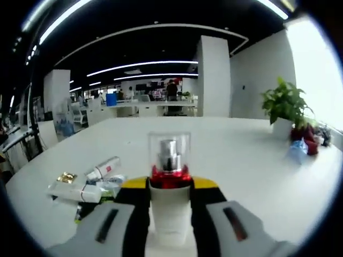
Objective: Arrange the skincare products in the storage area until every visible bottle or jar stands upright without overlapping.
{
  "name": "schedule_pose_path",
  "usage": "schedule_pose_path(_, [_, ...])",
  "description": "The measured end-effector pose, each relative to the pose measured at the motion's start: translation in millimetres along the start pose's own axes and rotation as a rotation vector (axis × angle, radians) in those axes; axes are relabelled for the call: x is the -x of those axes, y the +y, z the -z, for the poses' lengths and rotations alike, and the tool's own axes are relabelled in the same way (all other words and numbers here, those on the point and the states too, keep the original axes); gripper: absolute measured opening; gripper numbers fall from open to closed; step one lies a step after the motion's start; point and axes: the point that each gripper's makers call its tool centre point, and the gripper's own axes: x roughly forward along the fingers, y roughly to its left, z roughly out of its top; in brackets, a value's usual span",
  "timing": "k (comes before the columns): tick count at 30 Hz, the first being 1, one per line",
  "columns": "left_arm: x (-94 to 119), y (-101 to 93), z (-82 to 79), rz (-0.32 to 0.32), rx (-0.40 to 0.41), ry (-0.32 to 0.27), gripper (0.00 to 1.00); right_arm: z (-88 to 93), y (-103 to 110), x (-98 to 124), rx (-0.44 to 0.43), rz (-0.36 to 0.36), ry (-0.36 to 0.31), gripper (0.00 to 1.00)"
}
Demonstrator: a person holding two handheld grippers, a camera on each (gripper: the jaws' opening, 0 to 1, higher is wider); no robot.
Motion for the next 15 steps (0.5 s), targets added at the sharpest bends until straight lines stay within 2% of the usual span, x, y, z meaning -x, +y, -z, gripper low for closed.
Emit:
schedule_pose_path(4, [1,-6.7,-5.9,0.033,-0.04,-0.041,0.91,0.6,-1,4,-0.007,0.016,-0.004,0.28])
schedule_pose_path(6, [1,-11.9,-7.3,0.055,-0.095,-0.043,0.95,1.2,-1,6,-0.008,0.022,-0.003,0.28])
schedule_pose_path(9, [-1,-16.8,-3.7,0.059,-0.211,-0.013,0.96,2.5,0,10,-0.008,0.029,-0.003,0.28])
schedule_pose_path(15, [-2,-27.1,-7.4,0.091,-0.195,-0.027,0.97,3.6,-1,13,-0.027,0.043,-0.007,0.28])
